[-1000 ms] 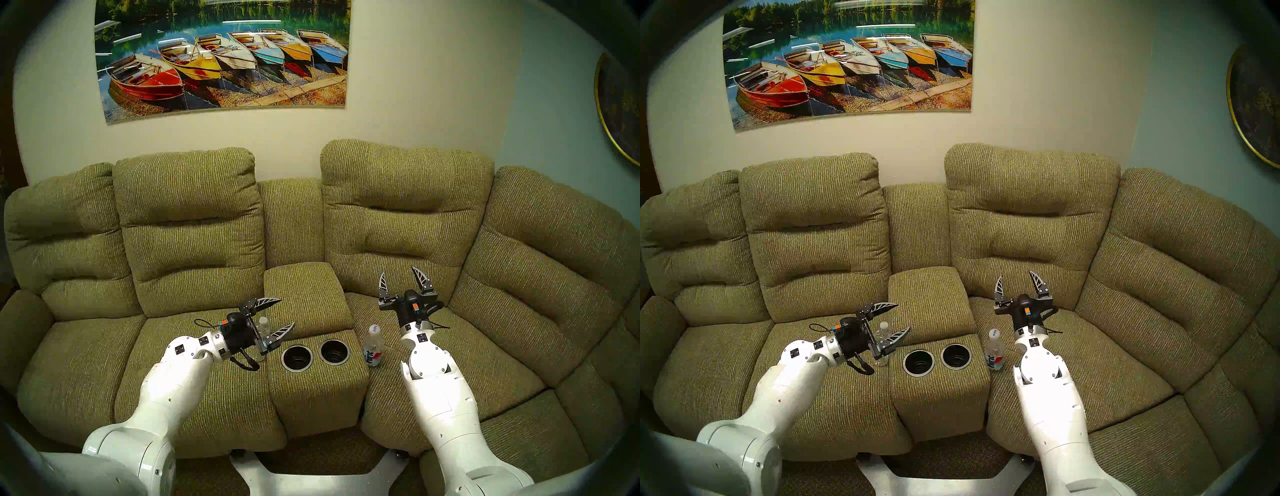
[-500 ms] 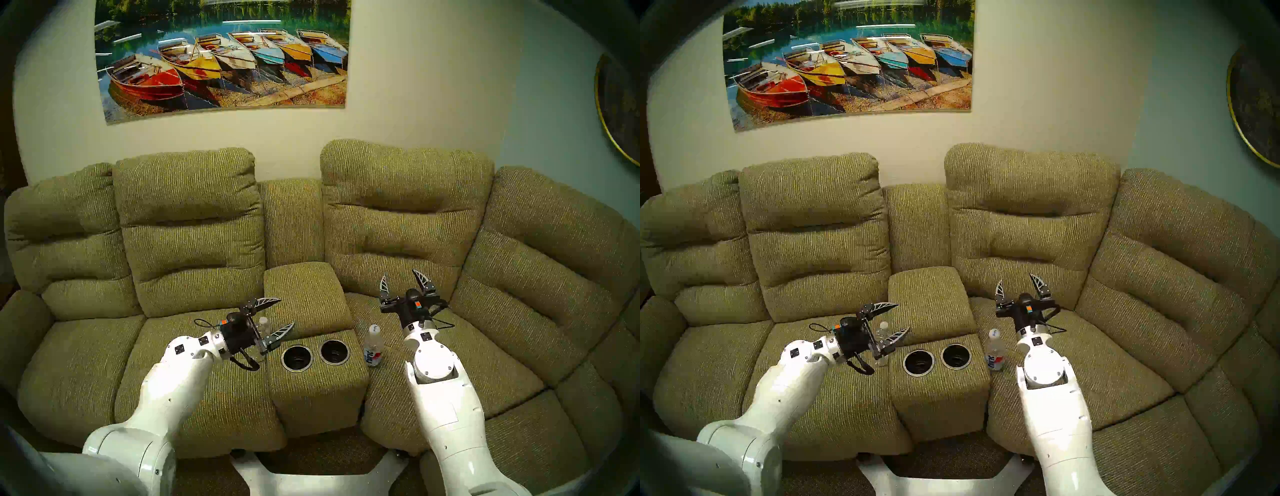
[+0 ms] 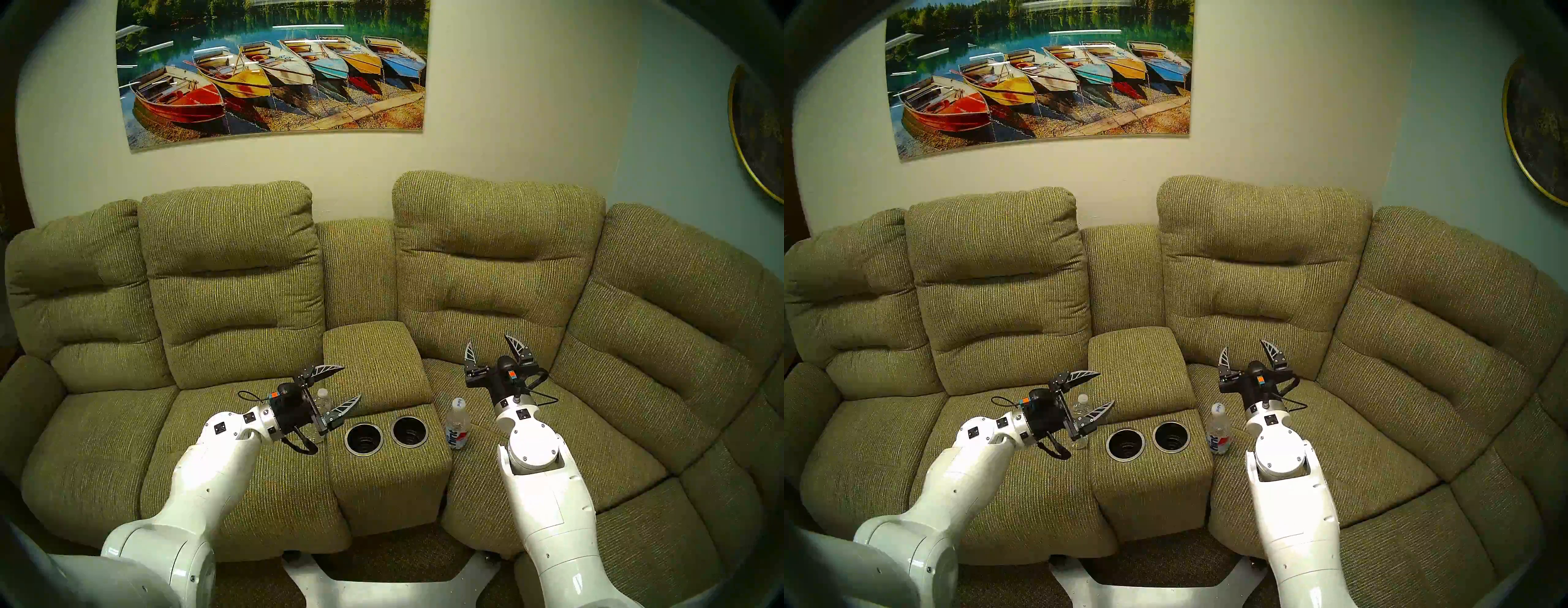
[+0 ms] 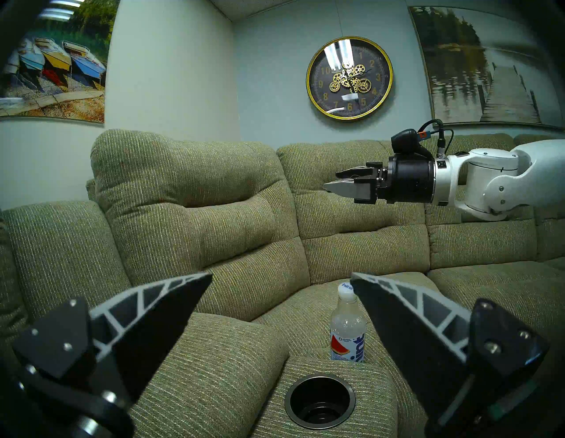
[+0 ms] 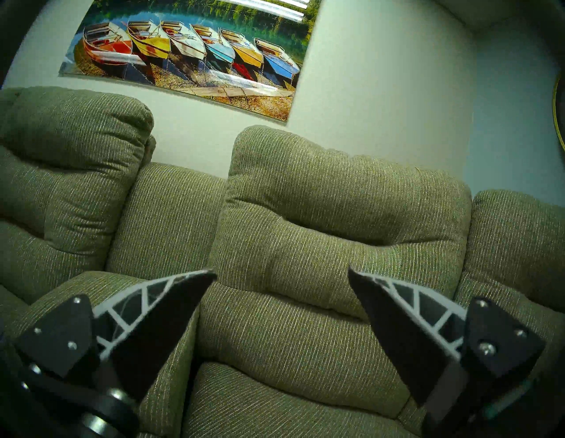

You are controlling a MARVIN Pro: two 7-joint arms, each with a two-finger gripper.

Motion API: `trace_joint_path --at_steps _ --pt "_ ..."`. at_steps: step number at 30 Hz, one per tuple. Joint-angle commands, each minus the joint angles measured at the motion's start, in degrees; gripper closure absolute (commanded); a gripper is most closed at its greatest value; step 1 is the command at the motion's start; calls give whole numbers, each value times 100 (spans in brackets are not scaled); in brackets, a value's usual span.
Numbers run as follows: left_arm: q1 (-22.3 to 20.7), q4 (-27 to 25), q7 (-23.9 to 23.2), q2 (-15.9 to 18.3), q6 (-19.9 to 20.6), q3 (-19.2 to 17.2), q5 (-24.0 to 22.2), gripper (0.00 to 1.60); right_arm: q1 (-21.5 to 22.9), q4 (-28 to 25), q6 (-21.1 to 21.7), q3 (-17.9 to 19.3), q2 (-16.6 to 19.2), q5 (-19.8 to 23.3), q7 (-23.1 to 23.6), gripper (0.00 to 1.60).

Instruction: Take bottles out of cup holder

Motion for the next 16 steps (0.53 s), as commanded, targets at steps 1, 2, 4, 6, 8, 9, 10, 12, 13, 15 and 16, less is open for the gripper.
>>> trace_joint_path --at_steps 1,2,4,6,8,9,10,12,13,15,16 --pt "-25 -97 -10 7 12 -4 -7 0 61 -174 -65 -10 -15 -17 -40 0" --pt "-24 -98 -10 6 12 -5 -7 0 61 -174 -66 -10 -15 -18 -41 0" --pt "-24 -99 -11 6 13 -7 -5 0 60 -175 -66 -11 -15 -18 -42 0" --pt "-23 -99 -11 5 14 -9 -3 0 60 -175 -66 -12 -14 -18 -44 0" --pt "-23 -100 -12 4 14 -11 -1 0 60 -175 -66 -13 -13 -18 -46 0" --pt "-23 -100 -12 3 15 -12 -1 0 60 -175 -66 -14 -12 -17 -47 0" --pt "-23 -100 -12 3 15 -12 -1 0 60 -175 -66 -14 -12 -17 -47 0" --pt "-23 -100 -13 3 15 -13 1 0 60 -175 -65 -15 -11 -17 -49 0" --pt "-23 -101 -13 2 15 -14 2 0 59 -175 -65 -16 -11 -16 -50 0" --pt "-23 -101 -13 2 16 -16 3 0 59 -175 -65 -17 -10 -16 -52 0" --pt "-23 -101 -14 1 16 -16 3 0 59 -175 -65 -17 -10 -16 -52 0"
